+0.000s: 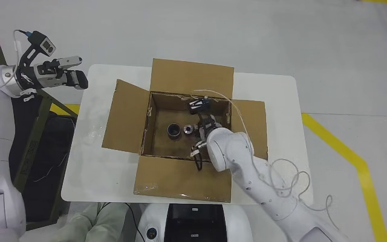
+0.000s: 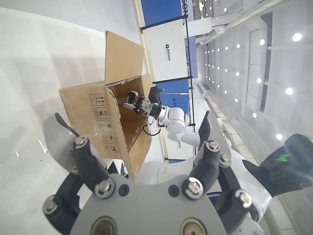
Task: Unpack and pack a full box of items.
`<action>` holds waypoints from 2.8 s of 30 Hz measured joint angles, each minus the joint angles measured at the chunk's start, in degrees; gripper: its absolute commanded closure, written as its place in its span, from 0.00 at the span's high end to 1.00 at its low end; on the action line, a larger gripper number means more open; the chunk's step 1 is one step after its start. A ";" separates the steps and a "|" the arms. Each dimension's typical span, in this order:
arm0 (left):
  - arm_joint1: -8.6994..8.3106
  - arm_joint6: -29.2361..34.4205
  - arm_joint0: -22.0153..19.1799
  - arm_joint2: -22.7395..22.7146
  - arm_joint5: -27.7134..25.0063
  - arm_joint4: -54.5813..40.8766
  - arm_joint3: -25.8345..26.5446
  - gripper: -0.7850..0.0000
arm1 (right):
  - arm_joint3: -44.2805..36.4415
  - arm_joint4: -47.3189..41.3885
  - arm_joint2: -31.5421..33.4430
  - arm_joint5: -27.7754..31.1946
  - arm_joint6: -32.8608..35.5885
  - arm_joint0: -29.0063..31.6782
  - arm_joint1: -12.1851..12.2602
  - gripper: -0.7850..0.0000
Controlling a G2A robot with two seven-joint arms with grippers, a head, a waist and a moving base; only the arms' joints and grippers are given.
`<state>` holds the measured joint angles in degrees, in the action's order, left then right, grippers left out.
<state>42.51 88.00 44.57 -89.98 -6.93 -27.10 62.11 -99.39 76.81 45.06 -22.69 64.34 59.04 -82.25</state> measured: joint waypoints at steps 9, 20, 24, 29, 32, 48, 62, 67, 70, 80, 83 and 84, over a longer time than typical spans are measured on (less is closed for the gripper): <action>0.00 0.00 0.00 0.00 0.00 0.00 0.00 1.00 | -8.22 1.17 2.78 1.28 -0.21 3.81 0.25 0.00; 0.00 0.00 0.00 0.00 0.00 0.00 0.00 1.00 | -16.17 1.53 6.51 3.88 -1.74 8.14 0.60 0.00; 0.00 0.00 0.00 0.00 0.00 0.00 0.00 1.00 | -18.62 1.13 7.80 5.05 -2.05 9.75 0.75 0.00; 0.00 0.00 0.00 0.00 0.00 0.00 0.00 1.00 | -21.94 1.03 9.69 7.13 -2.94 12.12 1.08 0.00; 0.00 0.00 0.00 0.00 0.00 0.00 0.00 1.00 | -23.56 -0.71 10.92 8.50 -3.59 13.57 1.23 0.00; 0.00 0.00 0.00 0.00 0.00 0.00 0.00 1.00 | -34.34 -2.73 25.14 12.46 -5.70 22.40 2.93 0.00; 0.00 0.00 0.00 0.00 0.00 0.00 0.00 1.00 | -34.16 -12.70 39.99 13.64 -8.74 25.77 3.81 0.00; 0.00 0.00 0.00 0.00 0.00 0.00 0.00 1.00 | -32.63 -15.77 44.94 13.91 -9.11 26.55 4.15 0.00; 0.00 0.00 0.00 0.00 0.00 0.00 0.00 1.00 | -31.30 -17.09 47.61 13.93 -9.31 26.93 4.36 0.00; 0.00 0.00 0.00 0.00 0.00 0.00 0.00 1.00 | -26.96 -12.26 50.64 10.79 -10.61 28.26 4.91 0.00; 0.00 0.00 0.00 0.00 0.00 0.00 0.00 1.00 | -25.11 -10.54 49.98 9.47 -11.48 28.49 4.94 0.00; 0.00 0.00 0.00 0.00 0.00 0.00 0.00 1.00 | -24.53 -10.19 49.75 9.10 -11.73 28.52 4.94 0.00</action>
<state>42.51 88.00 44.57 -89.98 -6.93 -27.10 62.11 -123.92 66.62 94.81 -13.59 52.61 87.57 -77.31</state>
